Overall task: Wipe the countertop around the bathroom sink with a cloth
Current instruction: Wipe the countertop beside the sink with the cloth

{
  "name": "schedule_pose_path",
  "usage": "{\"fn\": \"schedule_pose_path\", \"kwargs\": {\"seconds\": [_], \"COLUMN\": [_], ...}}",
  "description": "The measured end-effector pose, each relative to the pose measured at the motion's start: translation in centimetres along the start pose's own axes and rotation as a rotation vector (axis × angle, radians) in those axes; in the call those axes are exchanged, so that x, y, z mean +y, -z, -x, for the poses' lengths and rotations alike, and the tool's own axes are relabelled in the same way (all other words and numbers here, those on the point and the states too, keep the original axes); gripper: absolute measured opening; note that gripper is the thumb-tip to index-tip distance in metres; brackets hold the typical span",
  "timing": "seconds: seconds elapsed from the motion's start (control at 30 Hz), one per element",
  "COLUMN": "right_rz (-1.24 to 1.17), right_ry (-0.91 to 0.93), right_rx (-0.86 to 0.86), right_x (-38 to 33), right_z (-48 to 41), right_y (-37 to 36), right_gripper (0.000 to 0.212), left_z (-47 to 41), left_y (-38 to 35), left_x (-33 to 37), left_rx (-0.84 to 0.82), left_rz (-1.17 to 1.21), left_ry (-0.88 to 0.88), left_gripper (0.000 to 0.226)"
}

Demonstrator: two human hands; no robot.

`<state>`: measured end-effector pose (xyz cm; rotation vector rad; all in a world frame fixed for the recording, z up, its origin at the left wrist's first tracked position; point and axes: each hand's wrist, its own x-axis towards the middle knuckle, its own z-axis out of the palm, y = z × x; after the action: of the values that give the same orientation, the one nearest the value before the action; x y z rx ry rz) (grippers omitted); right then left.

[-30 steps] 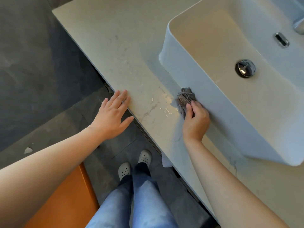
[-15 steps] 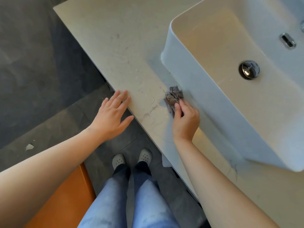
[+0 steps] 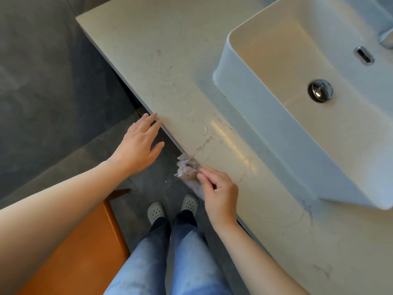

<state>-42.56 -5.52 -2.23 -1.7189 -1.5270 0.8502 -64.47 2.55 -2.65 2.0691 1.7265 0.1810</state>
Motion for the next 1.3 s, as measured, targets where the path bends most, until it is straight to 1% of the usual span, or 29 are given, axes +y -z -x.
{"fn": "schedule_pose_path", "kwargs": {"seconds": [0.1, 0.17, 0.23, 0.37, 0.43, 0.57, 0.73, 0.93, 1.07, 1.3], "right_rz": [-0.088, -0.066, 0.013, 0.273, 0.325, 0.338, 0.323, 0.32, 0.303, 0.289], "right_ry": [-0.101, -0.112, -0.108, -0.062, -0.037, -0.014, -0.013, 0.012, -0.014, 0.017], "right_rx": [0.193, 0.29, 0.337, 0.232, 0.252, 0.342, 0.374, 0.279, 0.332, 0.22], "right_x": [-0.4, 0.1, 1.3, 4.4, 5.4, 5.3, 4.6, 3.7, 3.1, 1.8], "right_z": [-2.1, -4.7, -7.8, -11.4, -11.6, -11.7, -12.7, -14.0, -14.6, -10.2], "right_y": [1.7, 3.1, 4.3, 4.4, 3.9, 2.7, 1.5, 1.0, 0.3, -1.5], "right_gripper": [0.025, 0.024, 0.024, 0.032, 0.031, 0.029, 0.028, 0.03, 0.028, 0.031], "left_z": [-0.4, -0.9, -1.4, -2.5, -2.8, -2.9, -2.9, -2.8, -2.8, -2.9], "left_y": [-0.1, -0.2, -0.3, -0.3, -0.3, -0.4, -0.4, -0.6, -0.7, -0.5], "left_x": [0.0, 0.1, 0.2, -0.2, -0.6, -1.5, -1.9, -2.3, -2.2, -2.4], "left_rx": [0.007, 0.002, -0.011, -0.028, -0.024, -0.047, -0.062, -0.063, -0.058, -0.067], "left_rz": [0.011, 0.016, 0.005, -0.021, -0.029, -0.051, -0.013, -0.032, -0.037, -0.032], "left_ry": [-0.026, -0.047, -0.063, -0.049, -0.018, -0.01, -0.026, -0.037, -0.037, -0.038], "left_gripper": [0.06, 0.06, 0.06, 0.063, 0.064, 0.07, 0.072, 0.072, 0.074, 0.071]}}
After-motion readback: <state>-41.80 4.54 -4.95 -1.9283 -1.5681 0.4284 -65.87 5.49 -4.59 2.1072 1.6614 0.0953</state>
